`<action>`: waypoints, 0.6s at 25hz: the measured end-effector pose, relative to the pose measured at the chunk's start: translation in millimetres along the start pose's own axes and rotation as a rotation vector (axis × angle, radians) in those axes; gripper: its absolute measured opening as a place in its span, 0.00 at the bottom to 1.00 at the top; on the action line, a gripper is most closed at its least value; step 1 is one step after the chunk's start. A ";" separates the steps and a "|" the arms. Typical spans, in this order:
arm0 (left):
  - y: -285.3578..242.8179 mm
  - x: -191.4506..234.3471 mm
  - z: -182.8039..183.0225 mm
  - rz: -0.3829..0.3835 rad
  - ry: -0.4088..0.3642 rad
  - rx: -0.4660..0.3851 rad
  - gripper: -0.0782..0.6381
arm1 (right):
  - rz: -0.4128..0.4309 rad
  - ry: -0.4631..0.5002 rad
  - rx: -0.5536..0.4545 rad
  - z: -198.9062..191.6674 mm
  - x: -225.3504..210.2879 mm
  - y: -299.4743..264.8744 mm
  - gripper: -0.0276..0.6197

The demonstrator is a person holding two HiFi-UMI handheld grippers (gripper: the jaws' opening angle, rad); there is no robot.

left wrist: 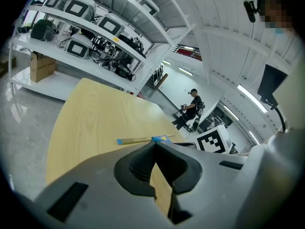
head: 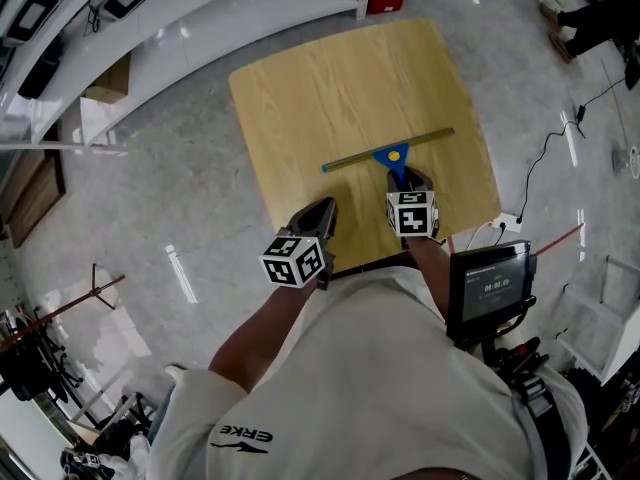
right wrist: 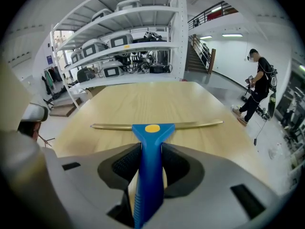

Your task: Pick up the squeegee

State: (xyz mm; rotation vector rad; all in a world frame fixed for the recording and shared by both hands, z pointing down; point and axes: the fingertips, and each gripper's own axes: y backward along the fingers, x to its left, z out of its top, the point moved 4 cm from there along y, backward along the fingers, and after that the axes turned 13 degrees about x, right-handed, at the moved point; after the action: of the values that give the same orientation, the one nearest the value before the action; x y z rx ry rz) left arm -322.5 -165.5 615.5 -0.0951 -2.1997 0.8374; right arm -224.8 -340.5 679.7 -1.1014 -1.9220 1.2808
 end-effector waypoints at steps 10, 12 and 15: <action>3.7 3.3 4.2 0.000 -0.002 -0.011 0.11 | 0.037 0.015 -0.082 15.6 9.2 12.6 0.26; 4.0 3.9 5.3 0.000 -0.003 -0.015 0.12 | 0.046 0.013 -0.104 20.4 10.6 16.4 0.26; 4.8 4.9 8.4 -0.001 -0.005 -0.025 0.12 | 0.061 0.010 -0.147 30.4 13.3 25.3 0.26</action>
State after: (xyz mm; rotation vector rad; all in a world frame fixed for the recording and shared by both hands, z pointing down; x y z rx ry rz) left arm -332.7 -164.7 611.7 -0.1041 -2.2147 0.8109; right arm -247.9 -337.6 645.1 -1.2463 -2.0156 1.1787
